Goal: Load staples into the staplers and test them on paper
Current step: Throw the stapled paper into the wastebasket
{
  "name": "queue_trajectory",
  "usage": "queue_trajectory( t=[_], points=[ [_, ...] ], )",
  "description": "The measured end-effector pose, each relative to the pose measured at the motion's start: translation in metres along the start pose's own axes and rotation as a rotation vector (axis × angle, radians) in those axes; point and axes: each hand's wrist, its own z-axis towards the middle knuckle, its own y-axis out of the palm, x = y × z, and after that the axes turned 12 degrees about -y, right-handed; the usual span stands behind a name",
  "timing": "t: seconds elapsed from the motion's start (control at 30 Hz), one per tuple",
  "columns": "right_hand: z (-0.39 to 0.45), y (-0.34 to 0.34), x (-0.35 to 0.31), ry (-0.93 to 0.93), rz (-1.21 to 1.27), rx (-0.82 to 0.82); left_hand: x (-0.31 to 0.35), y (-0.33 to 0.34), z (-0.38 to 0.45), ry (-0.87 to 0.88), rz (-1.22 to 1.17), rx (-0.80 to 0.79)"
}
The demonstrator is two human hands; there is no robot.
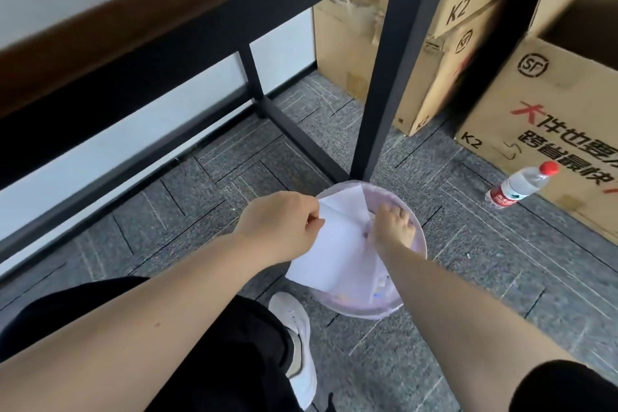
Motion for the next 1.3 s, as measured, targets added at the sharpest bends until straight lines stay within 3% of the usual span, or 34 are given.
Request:
queue_trajectory(
  t=[0.23, 0.43, 0.63, 0.77, 0.97, 1.3],
  points=[
    [-0.017, -0.024, -0.022, -0.090, -0.071, -0.067, 0.004, -0.023, -0.015, 0.005, -0.007, 0.040],
    [-0.072, -0.142, -0.079, -0.415, -0.054, 0.036, 0.026, -0.083, -0.047, 0.052, -0.056, 0.194],
    [-0.177, -0.276, -0.143, -0.740, 0.098, 0.361, 0.028, -0.159, -0.103, 0.098, -0.098, 0.454],
    [-0.239, -0.326, -0.202, -0.956, 0.094, 0.499, 0.009, -0.197, -0.146, 0.071, -0.106, 0.536],
    [-0.272, -0.337, -0.313, -1.147, 0.006, 0.541, -0.057, -0.247, -0.193, -0.155, -0.141, 0.713],
    [-0.237, -0.263, -0.515, -1.234, -0.095, 0.282, -0.237, -0.293, -0.225, -0.638, -0.132, 0.832]
  ],
)
